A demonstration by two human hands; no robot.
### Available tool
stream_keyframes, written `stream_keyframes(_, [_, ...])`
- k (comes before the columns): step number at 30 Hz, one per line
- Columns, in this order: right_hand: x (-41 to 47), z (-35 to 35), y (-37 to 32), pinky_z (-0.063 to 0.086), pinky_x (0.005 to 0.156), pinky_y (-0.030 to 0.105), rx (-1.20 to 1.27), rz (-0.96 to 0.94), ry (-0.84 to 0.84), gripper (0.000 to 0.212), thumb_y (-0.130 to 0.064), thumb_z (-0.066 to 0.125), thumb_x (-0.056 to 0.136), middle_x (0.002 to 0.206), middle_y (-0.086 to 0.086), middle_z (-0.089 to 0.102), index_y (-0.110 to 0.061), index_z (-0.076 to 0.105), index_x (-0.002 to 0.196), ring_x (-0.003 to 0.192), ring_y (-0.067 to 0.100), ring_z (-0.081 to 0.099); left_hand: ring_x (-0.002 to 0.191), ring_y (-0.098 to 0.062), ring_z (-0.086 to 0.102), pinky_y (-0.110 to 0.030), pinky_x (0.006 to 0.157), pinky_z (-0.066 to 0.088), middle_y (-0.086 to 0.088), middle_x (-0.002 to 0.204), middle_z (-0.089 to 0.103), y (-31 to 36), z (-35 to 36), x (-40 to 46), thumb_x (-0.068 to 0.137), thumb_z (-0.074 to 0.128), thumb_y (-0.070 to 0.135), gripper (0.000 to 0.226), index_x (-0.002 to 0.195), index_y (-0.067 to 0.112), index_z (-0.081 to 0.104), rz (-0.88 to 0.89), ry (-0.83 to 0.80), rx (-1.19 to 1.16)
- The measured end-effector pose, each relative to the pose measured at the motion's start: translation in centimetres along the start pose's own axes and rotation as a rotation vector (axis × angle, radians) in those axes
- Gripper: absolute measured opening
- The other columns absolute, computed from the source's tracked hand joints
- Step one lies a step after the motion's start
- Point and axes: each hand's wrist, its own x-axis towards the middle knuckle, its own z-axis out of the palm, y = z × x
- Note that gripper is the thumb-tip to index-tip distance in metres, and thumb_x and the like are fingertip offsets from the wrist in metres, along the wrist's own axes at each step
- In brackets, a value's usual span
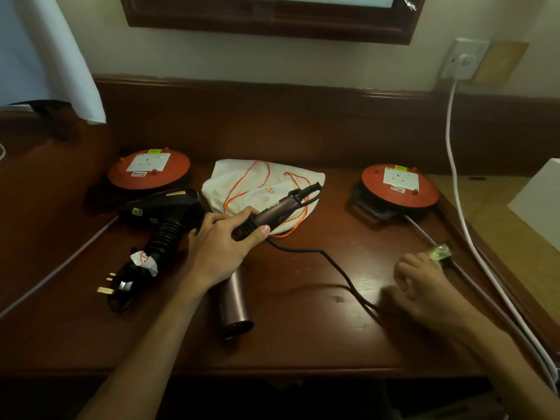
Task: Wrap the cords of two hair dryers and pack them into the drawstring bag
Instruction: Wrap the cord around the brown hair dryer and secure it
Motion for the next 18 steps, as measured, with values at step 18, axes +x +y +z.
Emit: stream_keyframes(18, [7.2,2.4,-10.3,0.038,0.062,0.034,0.796,-0.088,-0.438,0.016,-0.029,0.069,0.094,0.072,0.007,0.051,-0.018,0.07,0.083,0.067,0.022,0.047,0.129,-0.016,0.043,-0.052,0.112,0.035,0.014,0.11,0.044,-1.1,-1.1,-0.7,0.08,0.049,0.075,0.058,0.134,0.054,0.053,0.091,-0.052,-0.124])
